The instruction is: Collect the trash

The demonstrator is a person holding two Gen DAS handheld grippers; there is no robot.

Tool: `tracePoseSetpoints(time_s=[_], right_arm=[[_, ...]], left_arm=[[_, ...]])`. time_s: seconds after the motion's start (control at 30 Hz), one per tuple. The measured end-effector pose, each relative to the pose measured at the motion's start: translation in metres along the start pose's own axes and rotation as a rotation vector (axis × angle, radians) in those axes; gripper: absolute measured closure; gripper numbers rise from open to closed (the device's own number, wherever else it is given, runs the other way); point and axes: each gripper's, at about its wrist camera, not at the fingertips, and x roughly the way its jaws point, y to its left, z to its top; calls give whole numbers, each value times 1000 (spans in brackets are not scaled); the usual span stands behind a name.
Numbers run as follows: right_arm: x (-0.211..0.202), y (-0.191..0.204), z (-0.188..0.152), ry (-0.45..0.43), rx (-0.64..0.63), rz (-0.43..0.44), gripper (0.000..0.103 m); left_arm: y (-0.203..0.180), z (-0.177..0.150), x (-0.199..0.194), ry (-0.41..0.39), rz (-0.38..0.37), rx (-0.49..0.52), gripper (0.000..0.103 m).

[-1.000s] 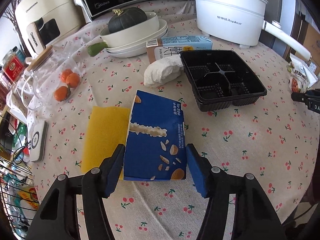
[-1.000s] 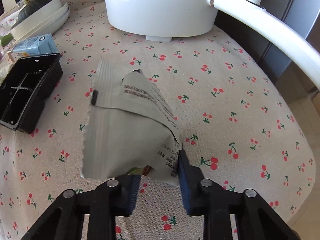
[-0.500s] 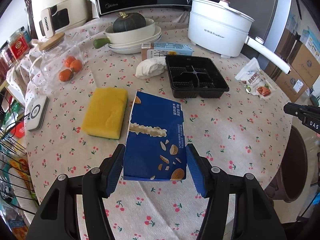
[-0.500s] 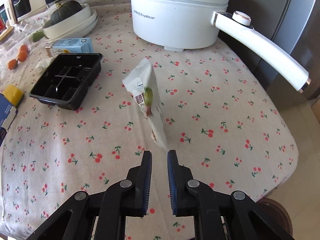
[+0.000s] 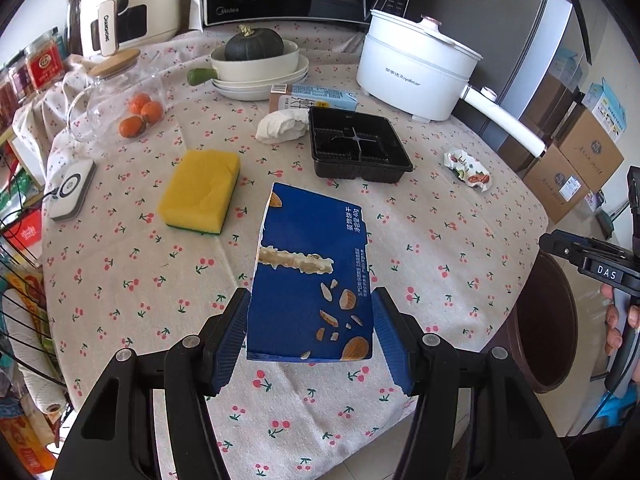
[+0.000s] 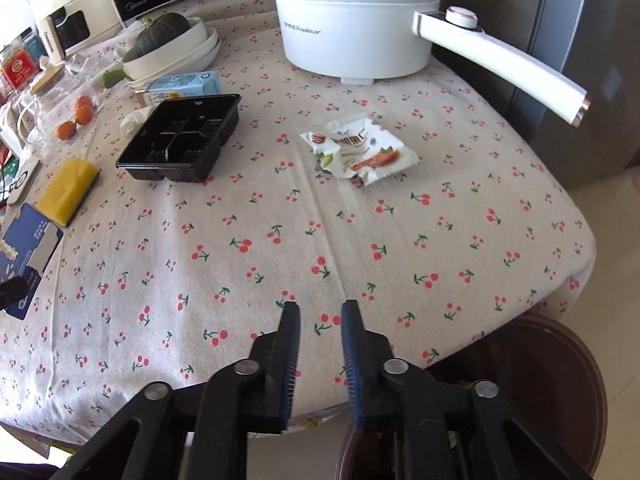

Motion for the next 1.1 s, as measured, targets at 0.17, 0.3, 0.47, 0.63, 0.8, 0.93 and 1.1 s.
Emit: tracePoseSetpoints(time_s=[0.17,0.3,0.47,0.63,0.8,0.93,1.1], right_arm=[[10,-10,19,-22,0,-19,20],[33,-20,46,-19,47,-14,16],[71,-4,78,2,-106,-55,13],[107,2,97,36,-204,-69,12],[131,-4,108,52,-173,-68,12],[142,-9,105,70,-154,-78,30],[131,-11,96,65,-152,-81,58]], left_arm=[[9,13,10,18,-33,-44,39],[9,27,19,18,-54,-62,39],[13,33,27,32,-59,-63,39],[27,34,38,59,-41,-97,39],[37,35,44,69,-42,-132,39],[36,37,43,66,-46,-129,39],[28,36,40,63,-56,-112,39]])
